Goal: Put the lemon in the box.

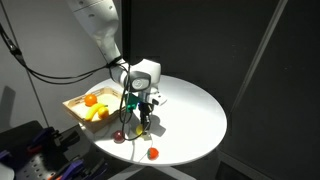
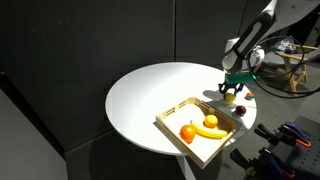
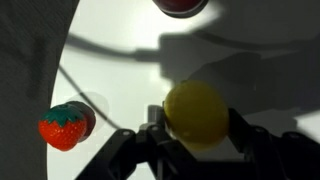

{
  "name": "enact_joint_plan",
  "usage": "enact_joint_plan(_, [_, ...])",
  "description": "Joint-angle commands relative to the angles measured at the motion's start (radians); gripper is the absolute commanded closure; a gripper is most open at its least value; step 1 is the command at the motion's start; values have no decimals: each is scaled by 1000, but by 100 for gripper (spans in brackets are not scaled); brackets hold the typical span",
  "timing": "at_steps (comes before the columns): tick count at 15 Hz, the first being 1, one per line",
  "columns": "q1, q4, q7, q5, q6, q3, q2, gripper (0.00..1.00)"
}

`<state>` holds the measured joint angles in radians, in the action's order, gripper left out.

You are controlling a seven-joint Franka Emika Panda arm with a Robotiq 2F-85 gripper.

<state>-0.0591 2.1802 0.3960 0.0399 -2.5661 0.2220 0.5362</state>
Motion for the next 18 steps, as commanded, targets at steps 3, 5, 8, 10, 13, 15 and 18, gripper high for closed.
enact_joint_plan(3, [7,73,-66,-33,120,0,-141,64])
enact_joint_plan(5, [4,91,-96,-40,134,-9,-181,64])
enact_joint_plan(8, [-3,126,-168,-51,123,-29,-239,64])
enact_joint_plan(10, [-5,148,-222,-50,115,-48,-272,64])
enact_joint_plan(13, [-4,172,-303,-45,123,-82,-307,64])
enact_joint_plan(15, [2,186,-341,-47,126,-104,-323,64])
enact_joint_plan(18, [15,208,-377,-51,119,-138,-338,64])
